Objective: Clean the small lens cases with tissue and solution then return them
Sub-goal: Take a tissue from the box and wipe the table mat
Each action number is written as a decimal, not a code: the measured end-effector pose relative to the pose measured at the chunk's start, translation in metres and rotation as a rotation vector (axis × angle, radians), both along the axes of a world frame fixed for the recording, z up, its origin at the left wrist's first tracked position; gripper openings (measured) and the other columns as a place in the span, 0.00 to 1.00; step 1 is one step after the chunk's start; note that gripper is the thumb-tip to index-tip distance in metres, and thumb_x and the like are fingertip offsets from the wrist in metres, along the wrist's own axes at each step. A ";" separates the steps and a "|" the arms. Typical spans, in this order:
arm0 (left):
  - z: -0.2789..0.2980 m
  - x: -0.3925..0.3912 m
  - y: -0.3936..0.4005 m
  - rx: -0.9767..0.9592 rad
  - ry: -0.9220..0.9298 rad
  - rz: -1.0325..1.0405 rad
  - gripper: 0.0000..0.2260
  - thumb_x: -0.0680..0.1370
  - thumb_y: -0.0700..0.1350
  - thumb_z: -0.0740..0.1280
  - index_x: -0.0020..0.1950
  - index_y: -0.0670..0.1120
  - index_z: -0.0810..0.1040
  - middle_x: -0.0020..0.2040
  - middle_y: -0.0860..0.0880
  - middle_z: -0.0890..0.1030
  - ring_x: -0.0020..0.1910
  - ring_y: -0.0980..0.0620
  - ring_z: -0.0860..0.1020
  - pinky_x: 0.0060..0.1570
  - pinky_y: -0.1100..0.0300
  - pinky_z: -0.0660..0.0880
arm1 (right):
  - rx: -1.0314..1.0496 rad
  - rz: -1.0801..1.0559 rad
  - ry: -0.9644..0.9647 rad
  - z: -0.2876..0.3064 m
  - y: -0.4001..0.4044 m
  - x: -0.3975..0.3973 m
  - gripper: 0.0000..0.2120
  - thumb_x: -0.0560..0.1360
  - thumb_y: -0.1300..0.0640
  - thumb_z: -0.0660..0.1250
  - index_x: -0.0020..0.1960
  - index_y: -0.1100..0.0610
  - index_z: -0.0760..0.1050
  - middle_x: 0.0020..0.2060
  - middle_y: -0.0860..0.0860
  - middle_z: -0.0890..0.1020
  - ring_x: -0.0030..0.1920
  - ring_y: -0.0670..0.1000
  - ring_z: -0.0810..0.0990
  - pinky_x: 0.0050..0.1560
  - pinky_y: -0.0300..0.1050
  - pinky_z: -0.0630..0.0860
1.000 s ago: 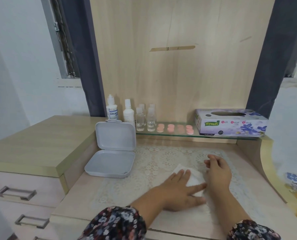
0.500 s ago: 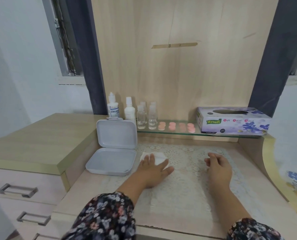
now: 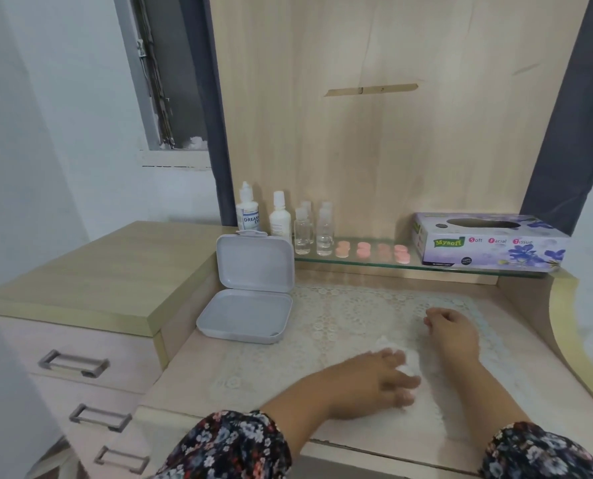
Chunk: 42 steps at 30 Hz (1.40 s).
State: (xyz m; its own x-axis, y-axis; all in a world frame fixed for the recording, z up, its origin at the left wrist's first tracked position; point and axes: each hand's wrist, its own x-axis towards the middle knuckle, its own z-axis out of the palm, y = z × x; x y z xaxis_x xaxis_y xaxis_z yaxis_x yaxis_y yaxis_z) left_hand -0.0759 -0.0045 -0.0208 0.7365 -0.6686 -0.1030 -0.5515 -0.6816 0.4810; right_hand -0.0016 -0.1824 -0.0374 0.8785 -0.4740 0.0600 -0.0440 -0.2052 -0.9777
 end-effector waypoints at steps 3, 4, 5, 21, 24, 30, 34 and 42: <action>0.000 -0.009 0.034 -0.190 0.056 0.135 0.15 0.80 0.46 0.65 0.67 0.49 0.76 0.75 0.52 0.65 0.73 0.61 0.62 0.69 0.68 0.57 | 0.022 0.093 0.040 0.012 -0.004 0.010 0.11 0.76 0.63 0.65 0.51 0.71 0.77 0.37 0.54 0.77 0.37 0.54 0.72 0.42 0.45 0.67; 0.000 -0.011 0.046 -0.219 0.039 0.175 0.13 0.79 0.45 0.66 0.64 0.49 0.79 0.73 0.52 0.68 0.70 0.61 0.66 0.66 0.71 0.60 | 0.045 0.123 0.038 0.019 -0.002 0.011 0.10 0.75 0.64 0.66 0.51 0.70 0.78 0.36 0.54 0.77 0.36 0.53 0.72 0.41 0.45 0.68; 0.001 -0.013 0.055 -0.243 0.024 0.214 0.12 0.79 0.43 0.66 0.61 0.48 0.80 0.71 0.52 0.72 0.67 0.60 0.71 0.62 0.72 0.64 | 0.069 0.167 0.032 0.027 0.003 0.010 0.08 0.75 0.65 0.66 0.51 0.68 0.79 0.36 0.53 0.78 0.36 0.51 0.73 0.41 0.45 0.70; 0.010 -0.092 0.223 -0.915 0.036 0.842 0.06 0.69 0.38 0.76 0.40 0.47 0.82 0.37 0.51 0.81 0.35 0.56 0.79 0.34 0.64 0.74 | -0.175 1.153 0.062 0.062 0.207 -0.087 0.04 0.72 0.66 0.71 0.47 0.65 0.82 0.35 0.57 0.83 0.34 0.47 0.82 0.37 0.38 0.79; 0.002 -0.119 0.264 -0.972 0.032 0.956 0.07 0.66 0.43 0.78 0.40 0.46 0.82 0.35 0.49 0.81 0.33 0.55 0.77 0.32 0.63 0.72 | -0.178 1.220 0.074 0.053 0.254 -0.103 0.06 0.73 0.67 0.71 0.49 0.66 0.80 0.35 0.58 0.83 0.33 0.47 0.82 0.37 0.38 0.80; -0.022 -0.161 0.322 -1.099 0.115 1.087 0.18 0.57 0.47 0.81 0.42 0.43 0.82 0.42 0.35 0.81 0.41 0.41 0.77 0.45 0.48 0.71 | -0.385 1.361 0.029 0.031 0.343 -0.145 0.06 0.71 0.58 0.72 0.47 0.54 0.80 0.41 0.57 0.84 0.41 0.55 0.83 0.46 0.50 0.80; -0.048 -0.182 0.350 -1.175 0.155 1.141 0.18 0.55 0.47 0.83 0.38 0.45 0.80 0.39 0.39 0.81 0.38 0.44 0.79 0.42 0.53 0.74 | -0.469 1.352 -0.013 0.007 0.384 -0.167 0.07 0.73 0.58 0.70 0.40 0.51 0.74 0.43 0.55 0.83 0.37 0.51 0.80 0.36 0.38 0.76; -0.116 -0.224 0.380 -1.042 0.263 1.416 0.07 0.69 0.35 0.75 0.41 0.42 0.78 0.39 0.44 0.82 0.39 0.46 0.80 0.41 0.52 0.78 | -0.547 1.421 0.181 -0.062 0.428 -0.193 0.10 0.75 0.64 0.64 0.46 0.54 0.83 0.47 0.52 0.83 0.49 0.53 0.82 0.56 0.54 0.78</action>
